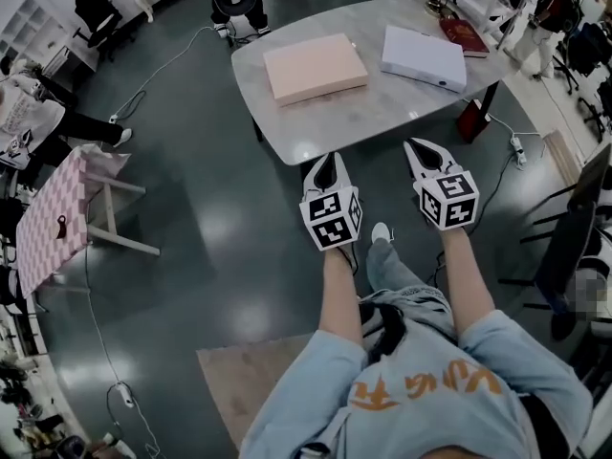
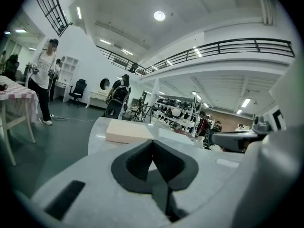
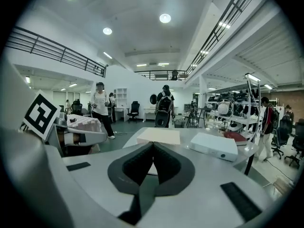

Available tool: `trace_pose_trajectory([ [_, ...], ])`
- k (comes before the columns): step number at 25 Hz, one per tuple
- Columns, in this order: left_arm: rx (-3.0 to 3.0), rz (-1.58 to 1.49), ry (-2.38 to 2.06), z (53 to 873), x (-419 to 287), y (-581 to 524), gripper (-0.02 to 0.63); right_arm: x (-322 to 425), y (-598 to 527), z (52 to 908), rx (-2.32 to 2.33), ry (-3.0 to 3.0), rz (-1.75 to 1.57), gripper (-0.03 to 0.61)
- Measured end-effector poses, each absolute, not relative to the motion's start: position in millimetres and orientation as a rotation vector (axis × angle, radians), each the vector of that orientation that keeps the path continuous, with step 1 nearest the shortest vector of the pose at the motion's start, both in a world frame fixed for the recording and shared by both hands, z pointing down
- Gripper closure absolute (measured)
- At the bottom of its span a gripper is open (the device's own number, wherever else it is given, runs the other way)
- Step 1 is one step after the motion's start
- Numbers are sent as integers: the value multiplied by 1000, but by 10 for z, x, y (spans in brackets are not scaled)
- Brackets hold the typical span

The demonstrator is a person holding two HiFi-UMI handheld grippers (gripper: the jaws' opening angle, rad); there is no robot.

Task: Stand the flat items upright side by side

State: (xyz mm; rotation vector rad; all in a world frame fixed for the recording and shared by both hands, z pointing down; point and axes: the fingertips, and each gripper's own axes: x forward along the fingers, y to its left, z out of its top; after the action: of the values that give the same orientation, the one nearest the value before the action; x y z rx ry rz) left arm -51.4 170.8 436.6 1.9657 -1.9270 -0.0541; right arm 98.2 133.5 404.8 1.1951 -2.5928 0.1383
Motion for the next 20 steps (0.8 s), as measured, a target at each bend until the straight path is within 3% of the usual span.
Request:
trace_pose_trajectory([
  [20, 1817, 100, -1885, 4922, -324, 204, 601, 1281, -400, 4499, 1160, -2558, 326, 575],
])
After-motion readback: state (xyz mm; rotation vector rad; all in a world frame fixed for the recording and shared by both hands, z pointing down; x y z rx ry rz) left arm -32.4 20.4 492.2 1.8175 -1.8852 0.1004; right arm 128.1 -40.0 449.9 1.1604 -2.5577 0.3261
